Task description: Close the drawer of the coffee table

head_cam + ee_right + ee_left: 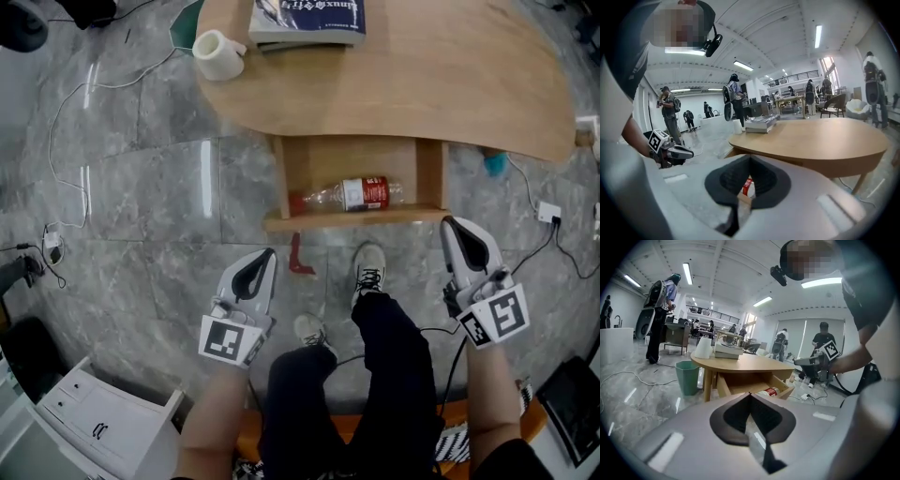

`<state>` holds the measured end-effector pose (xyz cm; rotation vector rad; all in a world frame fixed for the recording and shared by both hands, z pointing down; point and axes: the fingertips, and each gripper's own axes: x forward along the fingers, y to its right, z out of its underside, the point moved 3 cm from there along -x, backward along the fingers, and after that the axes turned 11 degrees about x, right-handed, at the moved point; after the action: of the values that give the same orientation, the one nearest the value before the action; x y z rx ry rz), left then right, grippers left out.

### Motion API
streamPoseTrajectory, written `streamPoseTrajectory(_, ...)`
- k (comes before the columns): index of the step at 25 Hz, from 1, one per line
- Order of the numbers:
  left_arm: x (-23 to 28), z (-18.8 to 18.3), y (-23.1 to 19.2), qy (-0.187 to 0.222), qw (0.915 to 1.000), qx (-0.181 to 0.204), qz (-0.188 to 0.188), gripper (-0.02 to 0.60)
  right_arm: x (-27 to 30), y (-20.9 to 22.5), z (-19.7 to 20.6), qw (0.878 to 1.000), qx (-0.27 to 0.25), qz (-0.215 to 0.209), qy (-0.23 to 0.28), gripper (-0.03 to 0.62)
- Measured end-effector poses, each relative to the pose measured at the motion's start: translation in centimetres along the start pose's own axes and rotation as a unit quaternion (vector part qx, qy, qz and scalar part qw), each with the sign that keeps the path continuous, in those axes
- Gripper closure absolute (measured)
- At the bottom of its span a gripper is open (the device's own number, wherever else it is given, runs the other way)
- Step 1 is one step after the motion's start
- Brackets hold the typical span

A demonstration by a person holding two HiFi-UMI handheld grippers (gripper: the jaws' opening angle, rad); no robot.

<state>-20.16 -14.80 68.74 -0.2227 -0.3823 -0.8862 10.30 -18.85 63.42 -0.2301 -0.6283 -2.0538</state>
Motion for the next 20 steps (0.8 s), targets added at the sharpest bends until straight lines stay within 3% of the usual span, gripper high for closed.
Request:
streamPoseTrajectory(9,1.9,3.3,-2.3,0.065,0.9954,0.07,-0.008,0.583,0.9,2.8,3.6,0.997,-0.033,0.027,0.057,0.594)
streamPoseTrajectory(14,2.3,4.5,-3.4,0.103,0.9842,0.143,-0.019,0.583,1.2,4.5,3.8,0.991,-0.057,0.037,0.117,0.594)
streamPoseTrajectory(20,2.2,5.2,-5.2,0.157,0.9727,0.166,-0.043,0.584,0.1,5.4,4.4,0.982,-0.067,0.065,0.163,0.594)
